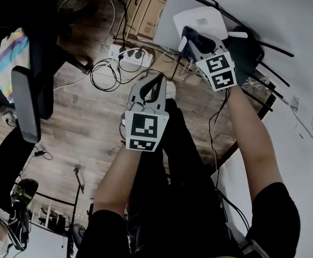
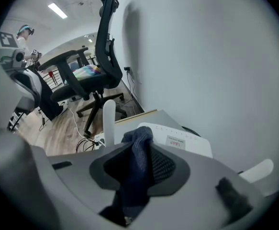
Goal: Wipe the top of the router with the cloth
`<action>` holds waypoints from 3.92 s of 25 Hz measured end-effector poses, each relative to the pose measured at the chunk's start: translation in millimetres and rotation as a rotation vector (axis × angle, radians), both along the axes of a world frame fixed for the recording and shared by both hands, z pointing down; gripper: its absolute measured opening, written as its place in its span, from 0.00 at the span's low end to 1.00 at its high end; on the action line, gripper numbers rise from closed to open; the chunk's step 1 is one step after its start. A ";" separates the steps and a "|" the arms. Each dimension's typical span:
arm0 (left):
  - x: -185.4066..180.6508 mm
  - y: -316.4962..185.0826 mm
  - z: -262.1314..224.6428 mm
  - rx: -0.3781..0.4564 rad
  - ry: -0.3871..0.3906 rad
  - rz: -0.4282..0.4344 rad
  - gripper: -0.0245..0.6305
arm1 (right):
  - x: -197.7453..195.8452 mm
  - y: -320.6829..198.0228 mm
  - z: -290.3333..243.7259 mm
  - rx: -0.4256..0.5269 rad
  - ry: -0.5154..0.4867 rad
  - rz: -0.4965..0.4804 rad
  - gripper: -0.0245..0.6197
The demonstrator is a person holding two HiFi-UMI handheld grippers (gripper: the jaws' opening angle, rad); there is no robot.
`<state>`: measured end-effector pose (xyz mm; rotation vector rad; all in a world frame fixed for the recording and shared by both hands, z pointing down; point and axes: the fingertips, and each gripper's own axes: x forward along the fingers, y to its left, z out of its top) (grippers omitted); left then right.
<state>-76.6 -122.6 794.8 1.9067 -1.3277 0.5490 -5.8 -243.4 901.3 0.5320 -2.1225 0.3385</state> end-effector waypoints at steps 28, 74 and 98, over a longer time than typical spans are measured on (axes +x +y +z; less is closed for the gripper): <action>-19.2 0.6 -13.3 -0.048 -0.016 -0.166 0.04 | 60.9 -123.1 22.2 0.021 0.039 0.625 0.20; -24.6 5.7 -12.7 -0.055 -0.022 -0.091 0.04 | 108.4 -37.9 11.3 -0.122 0.112 0.851 0.18; -9.5 5.5 -4.3 -0.072 -0.020 -0.056 0.04 | 100.1 -42.1 12.4 -0.136 0.230 0.676 0.18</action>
